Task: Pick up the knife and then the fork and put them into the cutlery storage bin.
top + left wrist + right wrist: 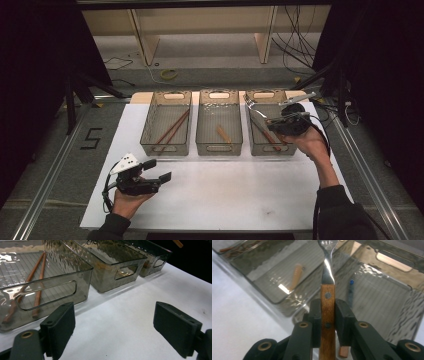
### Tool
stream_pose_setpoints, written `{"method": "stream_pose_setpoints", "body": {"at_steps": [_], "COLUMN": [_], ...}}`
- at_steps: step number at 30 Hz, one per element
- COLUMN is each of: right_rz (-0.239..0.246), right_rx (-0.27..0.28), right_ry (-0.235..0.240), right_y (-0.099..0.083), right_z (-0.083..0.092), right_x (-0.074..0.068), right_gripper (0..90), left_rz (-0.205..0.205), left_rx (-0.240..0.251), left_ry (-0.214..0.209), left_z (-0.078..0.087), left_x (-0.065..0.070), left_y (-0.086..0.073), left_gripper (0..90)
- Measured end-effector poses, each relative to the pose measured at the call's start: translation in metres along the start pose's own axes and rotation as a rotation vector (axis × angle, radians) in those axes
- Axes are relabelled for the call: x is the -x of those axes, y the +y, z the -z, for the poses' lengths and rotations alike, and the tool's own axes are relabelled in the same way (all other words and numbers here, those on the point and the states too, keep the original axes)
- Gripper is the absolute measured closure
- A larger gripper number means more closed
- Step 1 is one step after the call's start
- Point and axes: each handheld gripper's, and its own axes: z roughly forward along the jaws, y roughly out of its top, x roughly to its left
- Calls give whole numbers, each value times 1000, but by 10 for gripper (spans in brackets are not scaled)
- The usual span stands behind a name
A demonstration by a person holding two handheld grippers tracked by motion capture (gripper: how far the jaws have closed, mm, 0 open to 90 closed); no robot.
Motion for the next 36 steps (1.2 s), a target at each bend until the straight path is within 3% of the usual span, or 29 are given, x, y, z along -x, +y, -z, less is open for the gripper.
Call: {"method": "stream_pose_setpoints", "body": {"at_steps": [24,36], "right_rz": [-59,-96], "right_rx": [-77,-129], "right_ry": [-66,-105], "right_y": [14,10], "right_z": [-25,-37], "right_x": [28,38], "right_gripper": [774,774], "left_rz": [0,0], "left_rx": [0,0], "left_ry": [0,-1], "left_z": [0,-1], "left_x": [0,0], "left_y": [0,0], "left_gripper": [175,175]}}
